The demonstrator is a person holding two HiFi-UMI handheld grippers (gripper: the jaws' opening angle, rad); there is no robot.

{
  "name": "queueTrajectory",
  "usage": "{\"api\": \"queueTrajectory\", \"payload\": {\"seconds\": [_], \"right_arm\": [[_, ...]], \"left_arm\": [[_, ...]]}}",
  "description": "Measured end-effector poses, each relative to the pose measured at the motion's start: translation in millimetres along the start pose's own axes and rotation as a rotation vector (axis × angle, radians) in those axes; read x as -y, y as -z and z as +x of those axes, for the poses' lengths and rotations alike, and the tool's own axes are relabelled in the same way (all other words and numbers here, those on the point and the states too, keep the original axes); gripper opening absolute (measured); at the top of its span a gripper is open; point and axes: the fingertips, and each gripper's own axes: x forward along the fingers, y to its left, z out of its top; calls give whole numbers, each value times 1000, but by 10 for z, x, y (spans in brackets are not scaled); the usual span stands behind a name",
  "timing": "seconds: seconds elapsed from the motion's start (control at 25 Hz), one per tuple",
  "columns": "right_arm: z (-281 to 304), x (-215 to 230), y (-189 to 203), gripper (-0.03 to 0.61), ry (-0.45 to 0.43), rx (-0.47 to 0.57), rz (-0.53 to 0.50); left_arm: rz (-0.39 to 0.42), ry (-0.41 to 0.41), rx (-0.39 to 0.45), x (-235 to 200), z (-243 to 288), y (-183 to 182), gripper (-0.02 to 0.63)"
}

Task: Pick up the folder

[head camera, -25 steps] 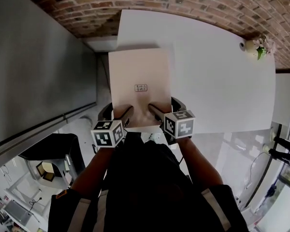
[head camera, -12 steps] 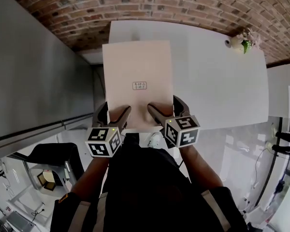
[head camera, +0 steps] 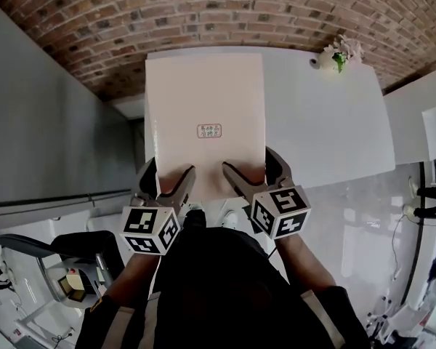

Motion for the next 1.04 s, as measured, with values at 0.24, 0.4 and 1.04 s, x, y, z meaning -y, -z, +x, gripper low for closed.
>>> {"api": "queueTrajectory", "payload": {"seconds": [0.24,0.4,1.04], "right_arm": [[-374,111,-6,426,30,47,-20],[-522,138,3,426,28,61,-34],[-764,225,-3,426,23,91,-36]], "left_arm": [[36,18,24,359,-74,-11,371],[42,14,34,500,-139,8,371],[72,7,56,763,-217,-18,371]]}}
